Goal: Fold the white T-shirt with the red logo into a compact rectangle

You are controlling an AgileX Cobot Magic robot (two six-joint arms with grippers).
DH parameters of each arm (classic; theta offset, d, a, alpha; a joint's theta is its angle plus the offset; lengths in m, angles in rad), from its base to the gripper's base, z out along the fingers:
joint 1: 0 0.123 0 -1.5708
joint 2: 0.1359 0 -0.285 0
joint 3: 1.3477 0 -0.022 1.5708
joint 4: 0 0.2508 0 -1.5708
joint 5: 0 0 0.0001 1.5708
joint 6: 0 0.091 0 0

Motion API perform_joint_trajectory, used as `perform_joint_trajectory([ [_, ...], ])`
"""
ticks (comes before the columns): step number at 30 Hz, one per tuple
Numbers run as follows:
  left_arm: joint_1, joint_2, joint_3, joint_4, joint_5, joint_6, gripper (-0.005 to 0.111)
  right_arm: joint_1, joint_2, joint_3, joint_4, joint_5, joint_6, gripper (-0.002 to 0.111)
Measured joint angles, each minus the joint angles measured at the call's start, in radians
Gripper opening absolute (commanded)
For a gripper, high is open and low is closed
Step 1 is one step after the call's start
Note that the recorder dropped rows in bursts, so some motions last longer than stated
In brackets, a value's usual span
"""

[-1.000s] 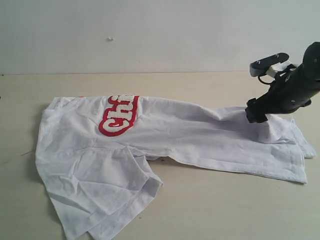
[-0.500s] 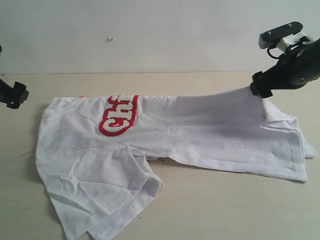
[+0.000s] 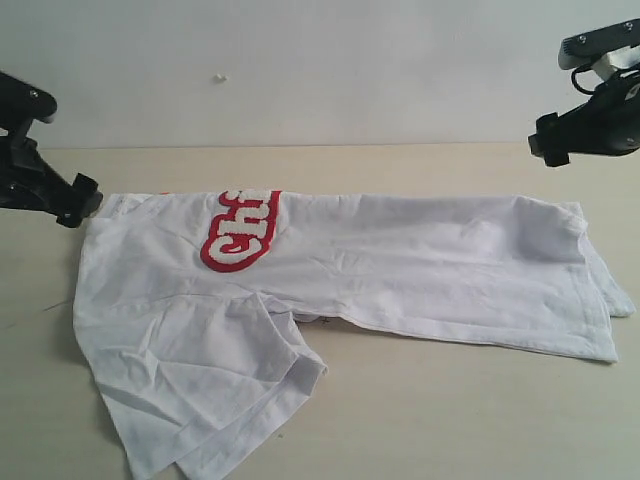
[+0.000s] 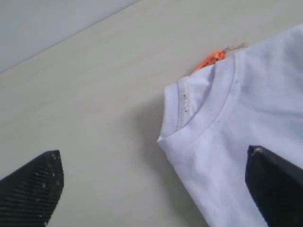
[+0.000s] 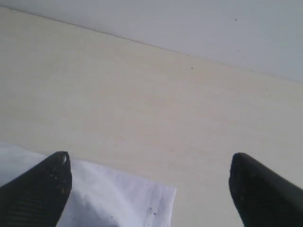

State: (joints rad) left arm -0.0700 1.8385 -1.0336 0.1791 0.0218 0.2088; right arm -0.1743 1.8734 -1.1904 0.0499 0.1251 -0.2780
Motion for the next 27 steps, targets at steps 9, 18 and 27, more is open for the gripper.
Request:
perform_joint_trajectory([
  [9, -0.017, -0.004, 0.000, -0.008, 0.069, 0.011, 0.104, 0.000, 0.021, -0.043, 0.000, 0.165, 0.013, 0.034],
  [18, -0.094, -0.085, 0.000, -0.179, 0.479, 0.060, 0.075, 0.000, 0.000, -0.047, 0.029, 0.337, 0.015, 0.000],
  [27, -0.323, -0.201, 0.000, -0.483, 0.781, 0.397, 0.061, 0.000, 0.000, -0.047, 0.262, 0.429, -0.097, 0.000],
])
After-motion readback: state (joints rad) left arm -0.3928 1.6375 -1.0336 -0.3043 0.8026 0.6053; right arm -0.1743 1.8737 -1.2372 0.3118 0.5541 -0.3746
